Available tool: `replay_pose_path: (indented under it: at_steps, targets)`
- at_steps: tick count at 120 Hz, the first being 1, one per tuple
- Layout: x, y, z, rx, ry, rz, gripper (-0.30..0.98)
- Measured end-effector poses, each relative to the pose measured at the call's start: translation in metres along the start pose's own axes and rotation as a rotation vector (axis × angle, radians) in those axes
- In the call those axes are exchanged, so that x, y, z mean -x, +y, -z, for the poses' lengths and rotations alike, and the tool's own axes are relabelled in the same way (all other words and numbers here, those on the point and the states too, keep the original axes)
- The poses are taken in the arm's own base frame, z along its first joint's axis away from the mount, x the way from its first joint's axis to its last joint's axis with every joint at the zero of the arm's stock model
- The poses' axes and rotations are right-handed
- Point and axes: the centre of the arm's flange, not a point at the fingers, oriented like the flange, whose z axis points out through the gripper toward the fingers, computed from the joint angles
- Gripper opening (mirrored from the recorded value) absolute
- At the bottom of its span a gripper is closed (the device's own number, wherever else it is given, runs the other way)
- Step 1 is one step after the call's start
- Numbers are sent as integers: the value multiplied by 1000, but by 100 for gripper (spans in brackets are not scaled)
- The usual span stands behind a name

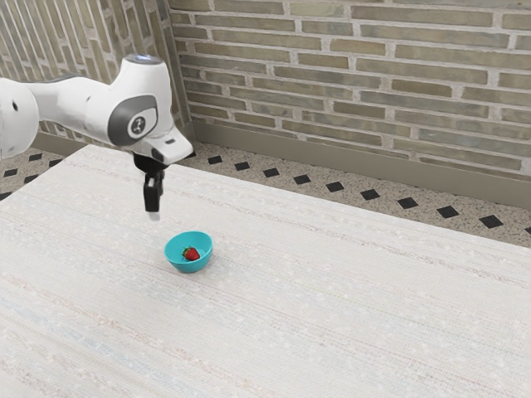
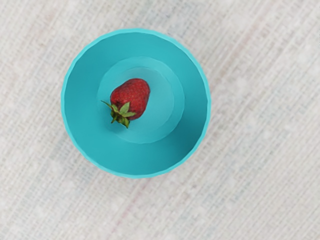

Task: Take strawberry from the bowl

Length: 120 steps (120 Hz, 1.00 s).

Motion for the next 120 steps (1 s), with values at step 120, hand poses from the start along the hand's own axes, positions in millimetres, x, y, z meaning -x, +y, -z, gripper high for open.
replay_pose_path:
  at_steps: [120]
  targets:
    - [-44,-26,-125,-4,64,-461,31]
